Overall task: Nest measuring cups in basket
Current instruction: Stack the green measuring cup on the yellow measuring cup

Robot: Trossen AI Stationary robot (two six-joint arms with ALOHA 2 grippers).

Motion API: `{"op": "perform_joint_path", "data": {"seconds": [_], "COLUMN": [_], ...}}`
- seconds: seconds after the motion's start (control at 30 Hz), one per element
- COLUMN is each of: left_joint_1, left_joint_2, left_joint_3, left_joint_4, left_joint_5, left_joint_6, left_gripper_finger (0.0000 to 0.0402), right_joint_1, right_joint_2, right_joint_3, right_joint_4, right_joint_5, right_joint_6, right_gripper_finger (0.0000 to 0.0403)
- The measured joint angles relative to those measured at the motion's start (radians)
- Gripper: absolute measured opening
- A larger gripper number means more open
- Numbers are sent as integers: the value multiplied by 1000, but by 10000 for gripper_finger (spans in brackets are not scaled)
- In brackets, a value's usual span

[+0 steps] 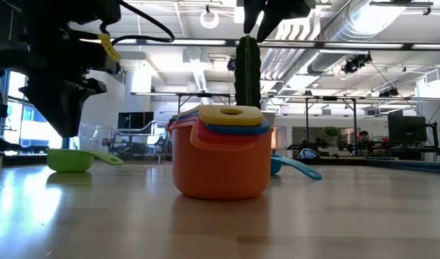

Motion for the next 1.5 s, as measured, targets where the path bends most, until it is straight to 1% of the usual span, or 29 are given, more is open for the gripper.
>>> {"op": "perform_joint_path", "data": {"seconds": [0.2,0.33,0.47,0.73,1.0,1.13,1.33,1.5], "left_joint_1": [21,38,49,50,75,75,75,74], "left_joint_2": [4,32,78,100,164,195,206,202], "left_joint_3": [0,0,0,0,1,1,6,47], "left_joint_4": [0,-3,-6,-8,-4,12,54,62], "left_joint_5": [1,5,44,45,45,45,40,44], "left_joint_6": [-1,4,5,6,6,40,52,108], "left_gripper_finger": [78,78,78,78,77,62,10,9], "right_joint_1": [0,0,0,0,0,0,0,0], "right_joint_2": [0,0,0,0,0,0,0,0], "right_joint_3": [0,0,-1,-1,-1,-1,-1,-1], "right_joint_4": [0,0,0,0,-5,-5,-4,-4], "right_joint_5": [11,11,12,32,33,33,33,33], "right_joint_6": [-7,-16,-19,-27,-28,-26,-23,-21], "right_gripper_finger": [145,145,145,145,145,145,145,145]}}
